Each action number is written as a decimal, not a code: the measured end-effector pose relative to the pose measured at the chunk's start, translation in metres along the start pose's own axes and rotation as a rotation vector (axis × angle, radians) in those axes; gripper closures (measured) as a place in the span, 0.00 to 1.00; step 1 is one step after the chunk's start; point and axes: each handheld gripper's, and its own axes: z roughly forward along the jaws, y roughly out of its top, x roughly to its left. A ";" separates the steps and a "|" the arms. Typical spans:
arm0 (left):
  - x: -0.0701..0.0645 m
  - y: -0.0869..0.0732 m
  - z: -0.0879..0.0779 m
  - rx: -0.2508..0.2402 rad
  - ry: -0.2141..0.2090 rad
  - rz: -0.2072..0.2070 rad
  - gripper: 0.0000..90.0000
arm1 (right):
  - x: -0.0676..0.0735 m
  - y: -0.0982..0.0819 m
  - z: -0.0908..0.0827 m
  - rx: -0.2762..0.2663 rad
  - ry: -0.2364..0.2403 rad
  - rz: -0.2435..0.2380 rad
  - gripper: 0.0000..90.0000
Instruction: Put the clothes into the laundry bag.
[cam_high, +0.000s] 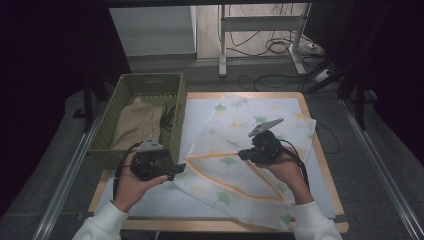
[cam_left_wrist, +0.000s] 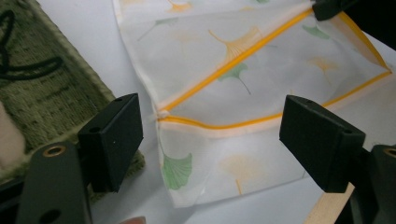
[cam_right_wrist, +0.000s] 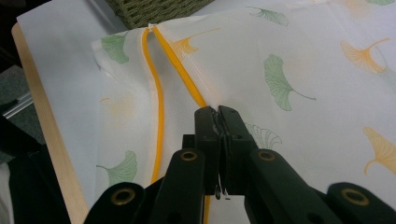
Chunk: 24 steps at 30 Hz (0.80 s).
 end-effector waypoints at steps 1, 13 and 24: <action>0.002 0.003 -0.001 0.000 0.002 0.001 0.23 | 0.000 0.000 0.000 0.001 0.000 0.000 0.95; 0.020 0.024 -0.011 -0.007 0.032 -0.026 0.23 | 0.000 0.000 -0.001 -0.002 -0.002 -0.001 0.95; 0.041 0.037 -0.009 -0.004 0.083 -0.054 0.22 | 0.000 0.000 -0.001 -0.003 -0.004 -0.002 0.95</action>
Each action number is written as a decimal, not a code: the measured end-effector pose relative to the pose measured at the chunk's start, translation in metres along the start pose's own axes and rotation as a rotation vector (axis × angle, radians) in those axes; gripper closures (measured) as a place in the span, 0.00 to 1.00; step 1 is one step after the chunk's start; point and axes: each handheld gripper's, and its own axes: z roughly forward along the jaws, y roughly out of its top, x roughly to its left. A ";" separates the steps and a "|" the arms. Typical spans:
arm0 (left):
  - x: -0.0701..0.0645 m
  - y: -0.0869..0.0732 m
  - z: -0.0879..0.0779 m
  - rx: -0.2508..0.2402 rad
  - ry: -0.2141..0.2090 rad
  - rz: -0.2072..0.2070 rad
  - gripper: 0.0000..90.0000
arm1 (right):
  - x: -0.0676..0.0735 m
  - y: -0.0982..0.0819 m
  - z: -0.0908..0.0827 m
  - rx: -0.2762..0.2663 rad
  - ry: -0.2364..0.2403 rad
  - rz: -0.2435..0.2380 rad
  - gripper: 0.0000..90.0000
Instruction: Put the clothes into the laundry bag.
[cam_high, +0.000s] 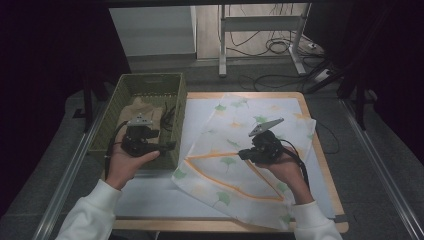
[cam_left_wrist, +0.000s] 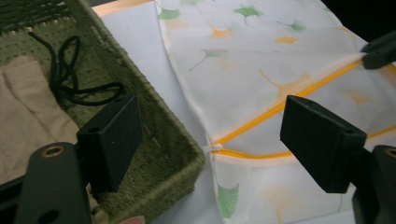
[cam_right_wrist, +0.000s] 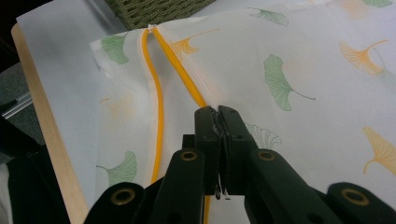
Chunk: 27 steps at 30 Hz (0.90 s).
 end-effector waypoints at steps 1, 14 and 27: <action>0.002 0.001 0.002 0.000 0.005 -0.005 0.22 | 0.000 0.000 0.000 0.000 0.000 0.000 0.95; 0.023 0.012 0.015 0.020 0.052 -0.038 0.22 | -0.001 0.000 0.001 0.002 0.002 0.003 0.95; 0.040 0.022 0.031 0.041 0.100 -0.068 0.20 | -0.001 0.000 0.002 0.006 0.005 0.002 0.95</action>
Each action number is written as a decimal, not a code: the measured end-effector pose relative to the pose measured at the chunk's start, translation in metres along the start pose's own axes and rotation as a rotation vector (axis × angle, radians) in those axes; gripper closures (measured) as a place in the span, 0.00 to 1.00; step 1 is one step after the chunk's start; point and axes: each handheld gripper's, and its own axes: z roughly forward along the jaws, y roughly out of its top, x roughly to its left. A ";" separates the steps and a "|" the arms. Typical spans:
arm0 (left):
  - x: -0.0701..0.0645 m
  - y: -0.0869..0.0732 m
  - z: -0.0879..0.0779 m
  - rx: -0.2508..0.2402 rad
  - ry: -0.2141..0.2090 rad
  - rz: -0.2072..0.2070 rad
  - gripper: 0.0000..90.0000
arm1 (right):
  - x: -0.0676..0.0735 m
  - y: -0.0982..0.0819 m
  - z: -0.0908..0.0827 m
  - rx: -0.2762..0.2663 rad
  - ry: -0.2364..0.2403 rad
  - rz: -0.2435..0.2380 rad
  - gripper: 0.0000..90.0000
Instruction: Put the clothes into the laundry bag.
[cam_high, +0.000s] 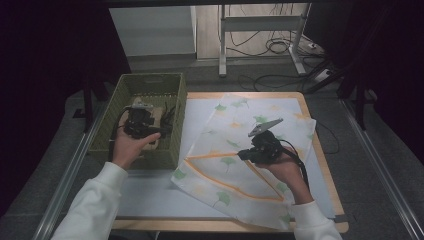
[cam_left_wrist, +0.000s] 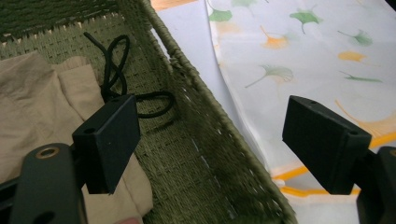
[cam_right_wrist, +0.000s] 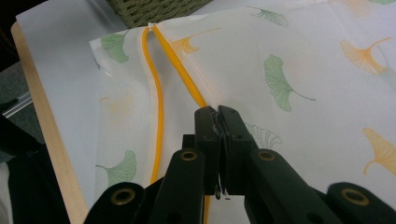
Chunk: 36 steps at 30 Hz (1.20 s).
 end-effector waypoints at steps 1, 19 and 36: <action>0.001 0.001 0.001 0.002 0.006 -0.003 0.20 | 0.000 0.000 0.000 0.001 0.000 0.001 0.95; 0.022 0.017 0.023 0.035 0.094 -0.022 0.20 | -0.001 -0.001 0.001 0.000 0.005 -0.004 0.95; 0.037 0.018 0.046 0.089 0.145 -0.044 0.18 | -0.001 -0.001 0.001 0.004 0.008 -0.002 0.95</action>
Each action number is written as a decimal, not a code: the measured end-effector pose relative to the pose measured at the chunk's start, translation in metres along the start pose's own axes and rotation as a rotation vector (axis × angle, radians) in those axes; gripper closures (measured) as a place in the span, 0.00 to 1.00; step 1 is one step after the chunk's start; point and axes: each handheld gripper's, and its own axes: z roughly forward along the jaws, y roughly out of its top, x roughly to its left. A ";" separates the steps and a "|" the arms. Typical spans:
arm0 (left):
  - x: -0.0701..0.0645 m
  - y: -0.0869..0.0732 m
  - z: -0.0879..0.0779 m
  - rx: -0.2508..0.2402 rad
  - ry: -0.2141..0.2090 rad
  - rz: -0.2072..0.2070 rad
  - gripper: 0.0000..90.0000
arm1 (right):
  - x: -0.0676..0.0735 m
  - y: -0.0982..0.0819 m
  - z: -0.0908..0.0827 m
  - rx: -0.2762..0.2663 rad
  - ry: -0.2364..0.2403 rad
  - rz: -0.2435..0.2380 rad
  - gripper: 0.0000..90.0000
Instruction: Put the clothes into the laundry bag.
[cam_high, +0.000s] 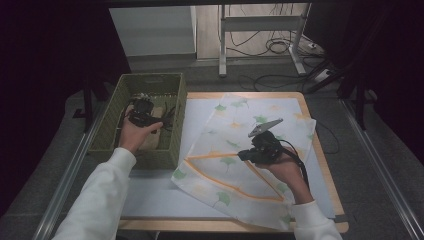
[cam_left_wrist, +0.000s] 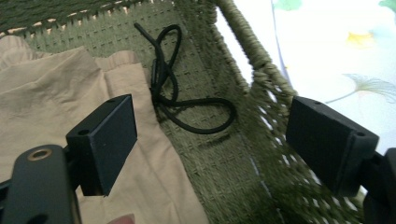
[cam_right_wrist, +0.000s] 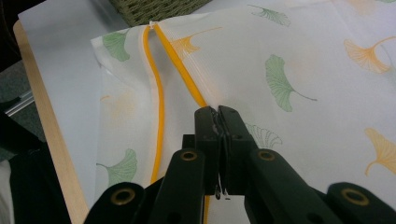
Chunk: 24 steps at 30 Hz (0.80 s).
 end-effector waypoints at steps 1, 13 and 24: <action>0.000 0.000 0.000 0.000 0.000 0.000 0.18 | 0.000 0.000 0.000 0.000 0.000 0.000 0.95; 0.011 0.004 0.015 0.029 0.032 -0.014 0.17 | 0.000 0.000 0.001 0.001 0.005 -0.004 0.95; 0.022 0.012 0.024 0.037 0.052 -0.047 0.16 | -0.001 0.000 0.001 0.002 0.006 -0.003 0.95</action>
